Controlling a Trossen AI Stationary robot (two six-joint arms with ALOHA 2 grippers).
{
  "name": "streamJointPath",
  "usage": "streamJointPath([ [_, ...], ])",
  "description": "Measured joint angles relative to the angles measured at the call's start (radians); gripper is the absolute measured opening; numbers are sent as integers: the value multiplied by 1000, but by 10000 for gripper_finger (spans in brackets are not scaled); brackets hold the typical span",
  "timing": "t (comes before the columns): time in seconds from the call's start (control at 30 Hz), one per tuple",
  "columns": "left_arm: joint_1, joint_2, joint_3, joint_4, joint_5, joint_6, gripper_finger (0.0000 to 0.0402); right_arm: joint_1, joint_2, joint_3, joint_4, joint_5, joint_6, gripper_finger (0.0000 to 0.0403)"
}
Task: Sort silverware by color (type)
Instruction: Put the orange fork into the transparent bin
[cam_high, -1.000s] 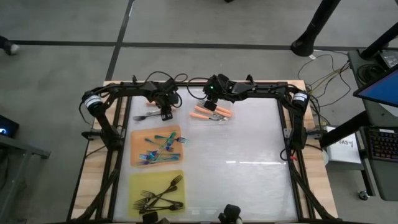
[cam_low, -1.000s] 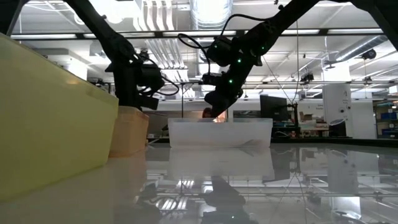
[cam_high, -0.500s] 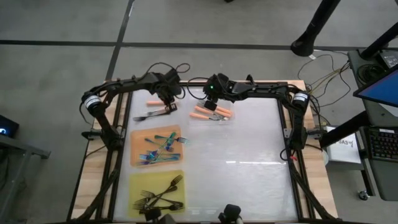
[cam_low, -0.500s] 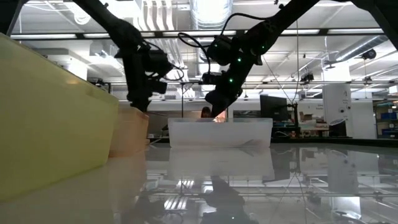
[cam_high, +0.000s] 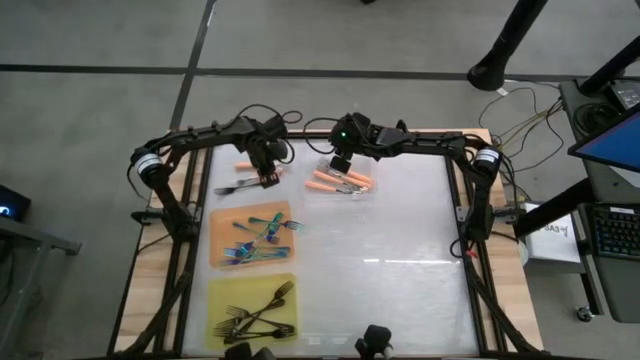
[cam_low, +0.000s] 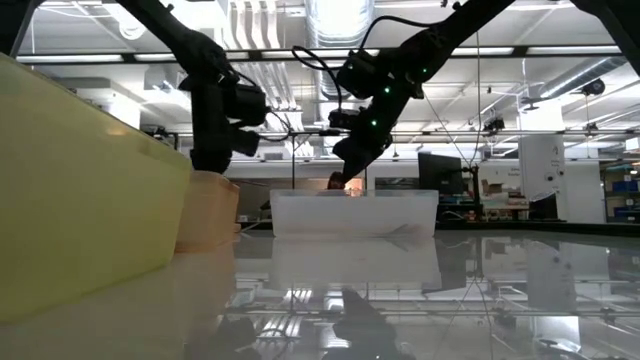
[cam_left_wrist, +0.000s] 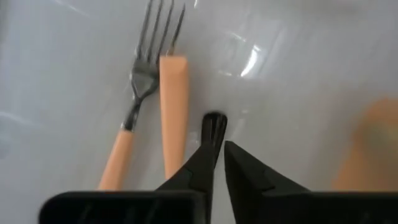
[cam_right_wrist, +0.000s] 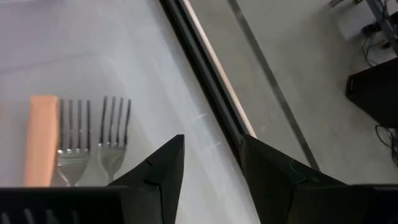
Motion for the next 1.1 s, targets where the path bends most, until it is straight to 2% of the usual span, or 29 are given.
streamJointPath([
  [0.27,1,-1,-71,71,-5,12,99,-6,1,0,0,-1,0,148],
  [0.5,5,13,-93,154,-104,-15,150,-6,1,-1,0,-1,13,148],
  [0.8,7,84,-96,173,-108,-47,155,-6,2,-1,0,-1,12,148],
  [0.93,7,93,-93,208,-157,-52,154,-6,2,-1,0,-1,10,148],
  [1.03,9,93,-93,208,-152,-54,141,-6,2,-1,0,-1,9,148],
  [1.1,9,94,-94,208,-150,-54,117,-6,2,-1,0,-1,8,148],
])
